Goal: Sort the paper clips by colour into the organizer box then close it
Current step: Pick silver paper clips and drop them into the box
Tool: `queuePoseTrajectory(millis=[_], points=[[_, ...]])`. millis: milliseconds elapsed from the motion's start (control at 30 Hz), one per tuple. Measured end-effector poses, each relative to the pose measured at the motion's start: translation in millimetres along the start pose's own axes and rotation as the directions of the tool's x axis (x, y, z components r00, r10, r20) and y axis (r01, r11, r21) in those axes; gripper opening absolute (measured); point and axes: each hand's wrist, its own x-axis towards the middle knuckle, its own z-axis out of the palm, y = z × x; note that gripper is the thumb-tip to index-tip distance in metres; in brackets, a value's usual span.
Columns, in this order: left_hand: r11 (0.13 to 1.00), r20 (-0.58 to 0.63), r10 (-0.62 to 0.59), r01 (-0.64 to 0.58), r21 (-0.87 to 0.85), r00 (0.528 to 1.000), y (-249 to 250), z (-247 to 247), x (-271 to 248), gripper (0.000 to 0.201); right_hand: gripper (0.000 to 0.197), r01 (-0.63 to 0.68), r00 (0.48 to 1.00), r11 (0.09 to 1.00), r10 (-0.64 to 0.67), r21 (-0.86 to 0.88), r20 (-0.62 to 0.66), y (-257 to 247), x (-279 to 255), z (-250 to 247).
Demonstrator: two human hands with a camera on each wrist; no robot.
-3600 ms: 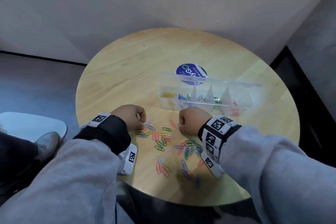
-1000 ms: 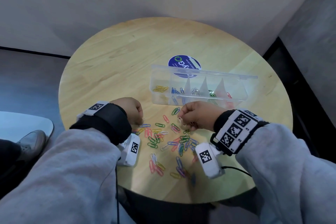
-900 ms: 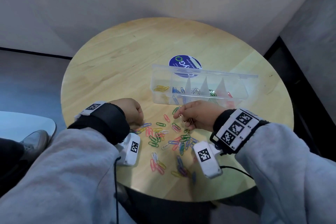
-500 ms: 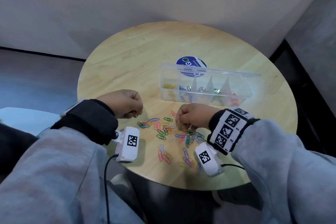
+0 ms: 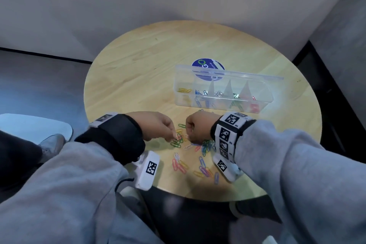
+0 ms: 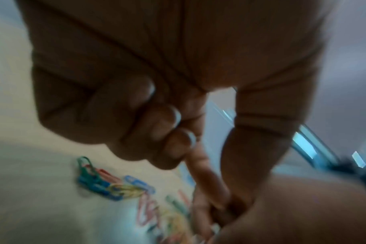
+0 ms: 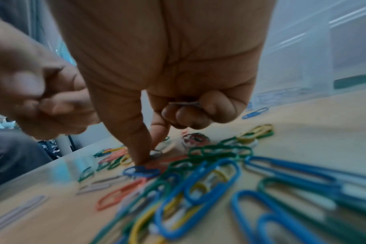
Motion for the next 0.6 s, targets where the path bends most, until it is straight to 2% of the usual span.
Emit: queuePoseTrajectory(millis=[33,100,200,267,433,600], points=[[0.994,0.018,0.025,-0.027,0.110,1.000,1,4,1,0.013,0.005,-0.005,1.000,1.000,0.005,-0.020,0.011,2,0,0],[0.973,0.055,0.046,-0.057,0.225,0.997,5,11,1,0.024,0.008,-0.015,1.000,0.999,0.016,-0.040,0.023,8,-2,0],[0.948,0.083,0.059,-0.082,0.309,0.995,9,17,2,0.030,0.020,-0.026,1.000,0.998,0.026,0.057,0.010,20,-8,0],[0.938,0.092,0.062,-0.090,0.334,0.994,9,19,4,0.033,0.018,-0.025,1.000,0.989,0.026,0.143,-0.003,28,-15,0],[0.888,0.028,0.106,-0.108,0.448,0.994,10,33,10,0.027,0.012,-0.020,0.998,0.966,0.035,0.257,-0.054,41,-32,1],[0.846,-0.023,0.123,-0.093,0.525,0.992,9,36,14,0.017,0.014,-0.044,0.995,0.934,0.073,0.355,-0.069,53,-41,1]])
